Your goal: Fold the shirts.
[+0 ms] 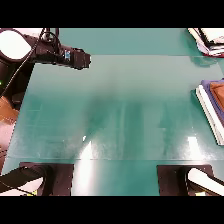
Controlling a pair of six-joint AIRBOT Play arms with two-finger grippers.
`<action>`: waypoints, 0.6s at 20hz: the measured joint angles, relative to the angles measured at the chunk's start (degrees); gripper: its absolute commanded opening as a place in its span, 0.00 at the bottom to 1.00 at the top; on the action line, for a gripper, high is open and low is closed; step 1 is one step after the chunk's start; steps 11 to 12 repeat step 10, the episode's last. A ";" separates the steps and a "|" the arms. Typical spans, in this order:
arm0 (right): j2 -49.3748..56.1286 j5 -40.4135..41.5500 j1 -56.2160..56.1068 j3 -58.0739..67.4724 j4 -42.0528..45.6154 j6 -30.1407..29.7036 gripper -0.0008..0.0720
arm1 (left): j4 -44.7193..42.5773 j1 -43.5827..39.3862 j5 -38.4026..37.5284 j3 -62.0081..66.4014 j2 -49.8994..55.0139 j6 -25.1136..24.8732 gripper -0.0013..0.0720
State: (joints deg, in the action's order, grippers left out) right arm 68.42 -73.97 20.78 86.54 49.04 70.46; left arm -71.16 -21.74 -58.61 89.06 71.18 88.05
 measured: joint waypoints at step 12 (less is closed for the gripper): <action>0.00 3.76 -17.09 0.17 3.37 -0.02 0.03 | 0.00 0.00 1.11 0.00 0.00 0.02 0.05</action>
